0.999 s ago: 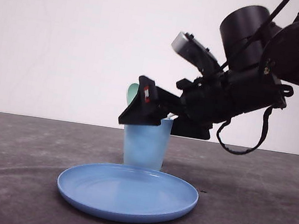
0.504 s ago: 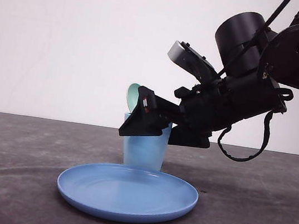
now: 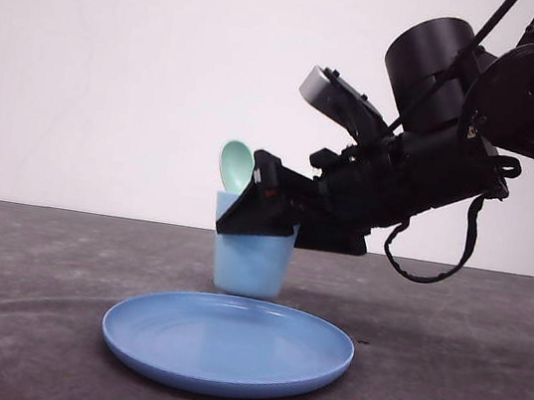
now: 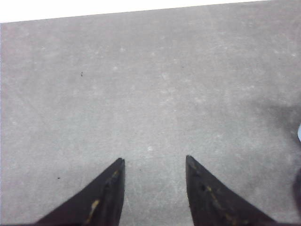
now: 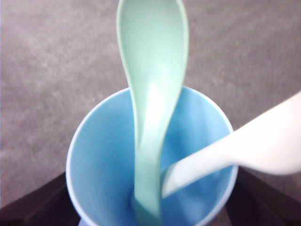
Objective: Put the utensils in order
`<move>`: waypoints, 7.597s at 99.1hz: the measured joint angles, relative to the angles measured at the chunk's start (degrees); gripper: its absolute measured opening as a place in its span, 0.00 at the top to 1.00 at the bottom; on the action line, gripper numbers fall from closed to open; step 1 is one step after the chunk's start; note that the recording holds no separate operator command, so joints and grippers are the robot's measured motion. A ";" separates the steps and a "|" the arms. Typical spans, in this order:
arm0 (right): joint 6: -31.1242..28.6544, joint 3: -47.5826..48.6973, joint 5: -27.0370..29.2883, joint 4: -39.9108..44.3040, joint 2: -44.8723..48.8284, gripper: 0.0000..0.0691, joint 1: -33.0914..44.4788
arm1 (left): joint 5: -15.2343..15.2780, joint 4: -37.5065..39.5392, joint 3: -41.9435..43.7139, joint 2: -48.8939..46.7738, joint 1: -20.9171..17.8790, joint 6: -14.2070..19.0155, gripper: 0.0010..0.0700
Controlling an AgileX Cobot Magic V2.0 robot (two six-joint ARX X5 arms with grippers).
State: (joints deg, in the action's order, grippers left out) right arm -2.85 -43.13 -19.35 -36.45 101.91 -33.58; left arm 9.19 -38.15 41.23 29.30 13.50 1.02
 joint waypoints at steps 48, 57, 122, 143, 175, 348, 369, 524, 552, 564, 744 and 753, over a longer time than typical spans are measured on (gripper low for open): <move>-0.57 -0.13 -1.90 5.92 -7.08 0.29 -0.77 | 0.00 0.00 0.00 0.00 0.00 0.00 0.67; -0.26 -0.22 -1.64 10.05 -10.71 0.30 -1.70 | 0.00 0.02 0.00 0.00 0.00 0.00 0.67; 0.85 11.45 10.12 17.62 -26.99 0.30 -14.91 | 0.00 -0.31 0.00 0.00 0.00 -0.39 0.67; -0.44 14.80 10.43 14.53 -27.63 0.30 -14.86 | 0.00 -0.37 0.00 0.00 0.00 -0.37 0.67; -0.48 17.11 10.54 9.68 -25.31 0.30 -14.84 | 0.00 -0.39 0.00 0.00 0.00 -0.39 0.67; -5.75 17.16 18.91 42.32 -43.60 0.02 -12.87 | 0.00 -0.42 0.00 0.00 0.00 -0.35 0.67; -12.72 15.32 22.60 59.41 -57.35 0.02 -4.59 | 0.00 -0.68 0.00 0.00 0.00 -0.17 0.67; -4.35 0.85 20.68 86.66 -64.39 0.95 25.73 | -0.50 -3.45 0.00 0.00 0.00 0.02 0.97; -4.35 0.85 20.65 83.21 -64.39 0.95 25.73 | -0.50 -3.45 0.00 0.00 0.00 0.02 0.97; -4.35 0.85 20.68 81.33 -64.39 0.95 25.73 | 2.67 -3.17 -0.11 -0.42 -0.35 -0.72 0.98; -4.35 0.85 20.68 72.43 -64.39 0.95 25.73 | -13.64 22.10 -35.32 -27.82 -13.49 4.37 0.98; -4.35 0.85 20.68 72.35 -64.41 0.95 25.73 | -13.64 22.10 -35.32 -27.82 -13.49 4.37 0.98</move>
State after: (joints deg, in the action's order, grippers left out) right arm -7.20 -42.28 1.32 35.90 37.50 -7.86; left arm -4.45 -16.05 5.91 1.48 0.01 5.39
